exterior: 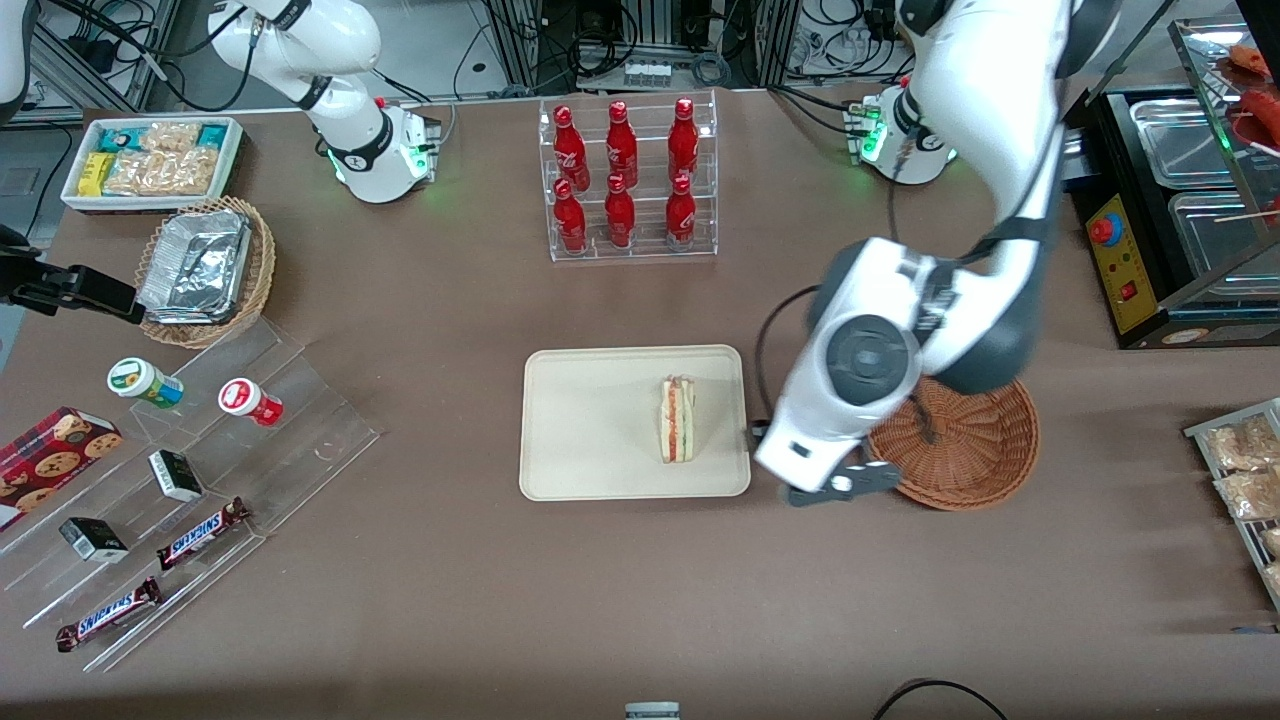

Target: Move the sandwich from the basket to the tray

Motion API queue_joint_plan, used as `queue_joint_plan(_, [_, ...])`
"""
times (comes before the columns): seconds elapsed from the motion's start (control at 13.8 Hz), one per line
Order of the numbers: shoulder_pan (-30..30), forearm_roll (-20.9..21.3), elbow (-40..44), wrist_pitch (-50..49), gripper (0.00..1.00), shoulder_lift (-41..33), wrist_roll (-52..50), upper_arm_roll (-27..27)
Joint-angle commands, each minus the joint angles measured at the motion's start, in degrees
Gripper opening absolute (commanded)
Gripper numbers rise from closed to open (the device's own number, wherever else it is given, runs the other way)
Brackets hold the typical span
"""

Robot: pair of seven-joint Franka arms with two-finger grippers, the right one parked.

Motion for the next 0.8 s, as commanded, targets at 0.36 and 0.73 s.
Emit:
queue_joint_plan(0.36, [13.8,-1.0,-10.1,-6.1,1.00,-13.3,10.3,-1.0])
queue_joint_plan(0.73, [20.6,-0.4,-14.3,-14.7,1.00,-23.7,19.8,-6.6])
